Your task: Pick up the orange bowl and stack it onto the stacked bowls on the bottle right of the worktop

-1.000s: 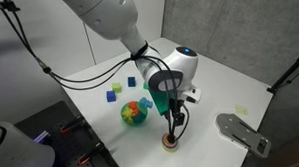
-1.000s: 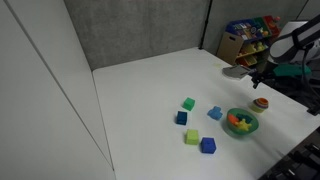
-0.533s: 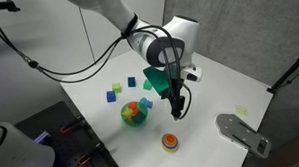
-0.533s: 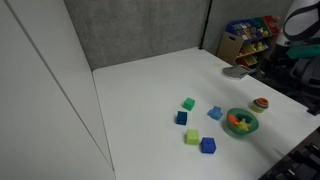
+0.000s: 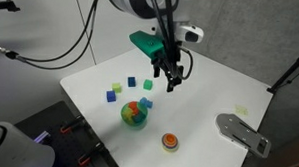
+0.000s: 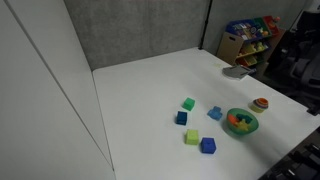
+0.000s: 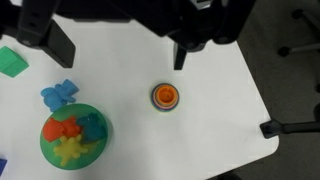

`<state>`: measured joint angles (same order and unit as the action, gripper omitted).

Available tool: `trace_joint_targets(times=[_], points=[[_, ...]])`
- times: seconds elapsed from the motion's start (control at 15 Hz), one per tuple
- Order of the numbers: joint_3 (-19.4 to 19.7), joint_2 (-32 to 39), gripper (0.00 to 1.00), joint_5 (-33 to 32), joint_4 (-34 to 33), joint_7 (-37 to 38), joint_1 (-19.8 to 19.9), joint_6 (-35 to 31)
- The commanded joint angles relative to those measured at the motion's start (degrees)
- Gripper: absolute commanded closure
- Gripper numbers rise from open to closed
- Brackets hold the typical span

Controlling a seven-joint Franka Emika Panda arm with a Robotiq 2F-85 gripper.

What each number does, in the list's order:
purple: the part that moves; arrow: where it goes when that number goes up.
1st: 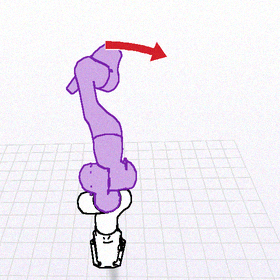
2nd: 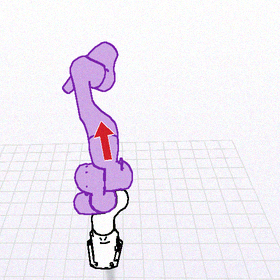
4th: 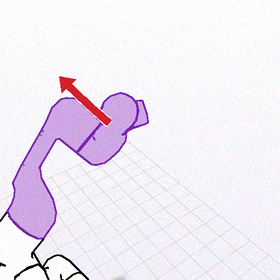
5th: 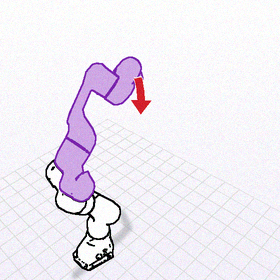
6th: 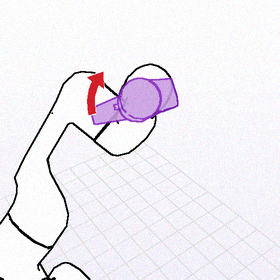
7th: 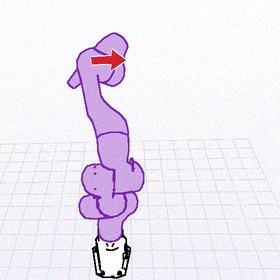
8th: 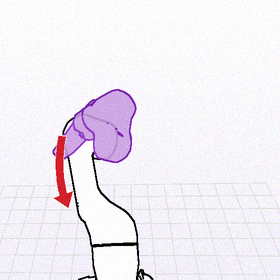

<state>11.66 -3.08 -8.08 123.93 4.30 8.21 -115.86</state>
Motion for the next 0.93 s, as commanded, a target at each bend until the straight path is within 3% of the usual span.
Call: trace_joint_targets(times=[0.0,0.4,0.87], points=[[-2.0,-8.5,0.00,-1.6,1.6,-0.9,0.0,5.5],[-5.0,-17.9,0.00,-0.2,2.1,-2.8,-0.9,13.0],[-5.5,-19.2,0.00,-0.3,2.1,-2.4,-1.3,13.4]])
